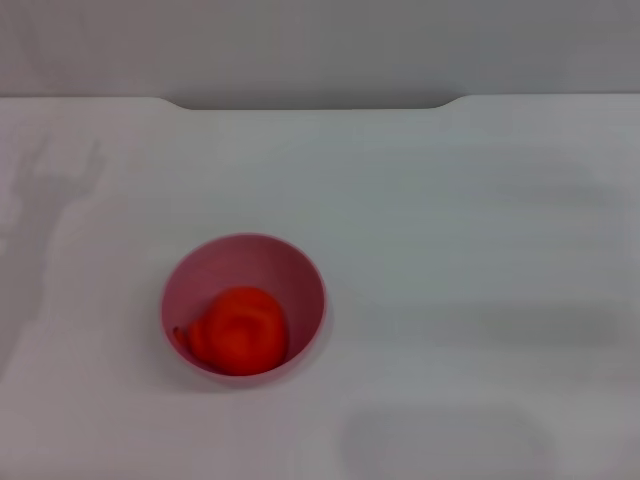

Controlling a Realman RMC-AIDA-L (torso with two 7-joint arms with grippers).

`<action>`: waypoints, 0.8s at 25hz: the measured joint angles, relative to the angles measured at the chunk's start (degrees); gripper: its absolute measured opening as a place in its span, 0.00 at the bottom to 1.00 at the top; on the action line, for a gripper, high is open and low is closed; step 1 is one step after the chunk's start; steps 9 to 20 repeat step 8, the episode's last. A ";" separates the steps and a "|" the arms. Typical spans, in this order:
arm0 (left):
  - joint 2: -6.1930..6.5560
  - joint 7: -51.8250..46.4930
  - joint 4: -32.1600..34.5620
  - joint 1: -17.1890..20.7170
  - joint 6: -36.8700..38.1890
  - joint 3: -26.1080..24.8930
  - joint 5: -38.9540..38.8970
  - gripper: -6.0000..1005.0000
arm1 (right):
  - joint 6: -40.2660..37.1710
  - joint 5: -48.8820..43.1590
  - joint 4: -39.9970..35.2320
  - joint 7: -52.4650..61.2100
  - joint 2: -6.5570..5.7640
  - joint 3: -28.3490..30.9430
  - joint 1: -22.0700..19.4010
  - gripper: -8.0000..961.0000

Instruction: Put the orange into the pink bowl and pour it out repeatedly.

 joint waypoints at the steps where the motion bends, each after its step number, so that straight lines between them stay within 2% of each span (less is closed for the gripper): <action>1: 0.00 0.01 -0.06 0.00 -0.05 0.01 0.14 0.72 | 0.00 0.00 0.16 -0.01 0.01 0.01 0.00 0.48; 20: -0.10 0.04 -0.09 0.35 -0.04 0.10 0.42 0.72 | -0.76 0.00 1.09 -0.03 0.28 -0.43 -0.19 0.48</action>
